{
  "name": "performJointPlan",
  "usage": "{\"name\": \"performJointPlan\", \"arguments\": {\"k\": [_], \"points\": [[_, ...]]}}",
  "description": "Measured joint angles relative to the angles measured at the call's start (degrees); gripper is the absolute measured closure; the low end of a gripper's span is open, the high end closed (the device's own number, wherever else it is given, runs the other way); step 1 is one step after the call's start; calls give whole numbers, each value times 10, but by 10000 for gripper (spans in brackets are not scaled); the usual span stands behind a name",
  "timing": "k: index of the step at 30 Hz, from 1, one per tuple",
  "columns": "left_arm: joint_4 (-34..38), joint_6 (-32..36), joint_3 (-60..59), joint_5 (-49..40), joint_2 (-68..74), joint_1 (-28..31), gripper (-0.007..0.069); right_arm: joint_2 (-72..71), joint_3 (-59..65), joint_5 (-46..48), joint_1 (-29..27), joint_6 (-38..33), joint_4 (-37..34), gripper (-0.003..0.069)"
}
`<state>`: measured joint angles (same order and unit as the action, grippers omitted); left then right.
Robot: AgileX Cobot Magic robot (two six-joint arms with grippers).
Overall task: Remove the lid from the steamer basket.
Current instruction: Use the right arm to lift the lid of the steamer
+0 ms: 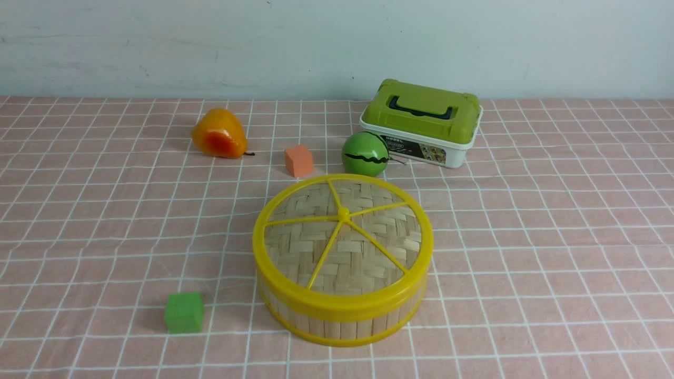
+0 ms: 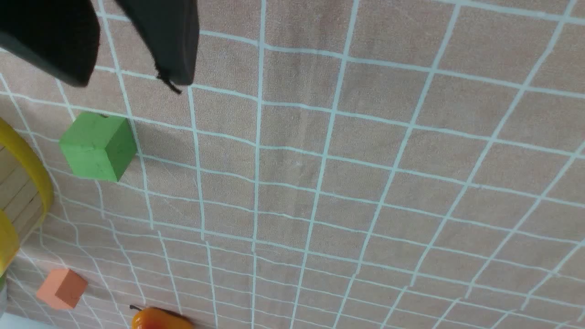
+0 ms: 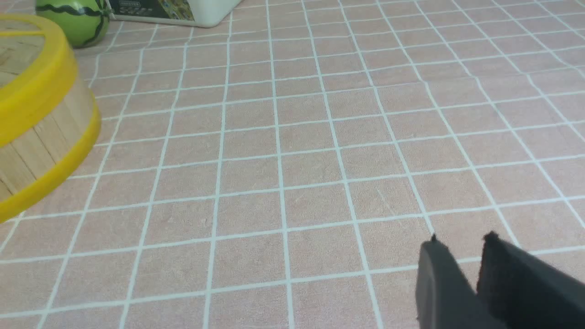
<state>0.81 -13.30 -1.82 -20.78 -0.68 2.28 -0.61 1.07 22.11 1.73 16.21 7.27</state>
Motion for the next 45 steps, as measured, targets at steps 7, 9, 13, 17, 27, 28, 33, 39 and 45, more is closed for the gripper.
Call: {"name": "performJointPlan", "arguments": {"k": [7, 9, 13, 17, 27, 28, 33, 39, 45], "points": [[0, 0, 0, 0, 0, 0, 386, 0, 0, 0, 0, 0, 0, 537], [0, 0, 0, 0, 0, 0, 386, 0, 0, 0, 0, 0, 0, 535], [0, 0, 0, 0, 0, 0, 386, 0, 0, 0, 0, 0, 0, 529], [0, 0, 0, 0, 0, 0, 386, 0, 0, 0, 0, 0, 0, 524], [0, 0, 0, 0, 0, 0, 386, 0, 0, 0, 0, 0, 0, 510], [0, 0, 0, 0, 0, 0, 386, 0, 0, 0, 0, 0, 0, 510], [0, 0, 0, 0, 0, 0, 386, 0, 0, 0, 0, 0, 0, 503], [-8, 0, 0, 0, 0, 0, 386, 0, 0, 0, 0, 0, 0, 494], [-8, 0, 0, 0, 0, 0, 386, 0, 0, 0, 0, 0, 0, 488]]}}
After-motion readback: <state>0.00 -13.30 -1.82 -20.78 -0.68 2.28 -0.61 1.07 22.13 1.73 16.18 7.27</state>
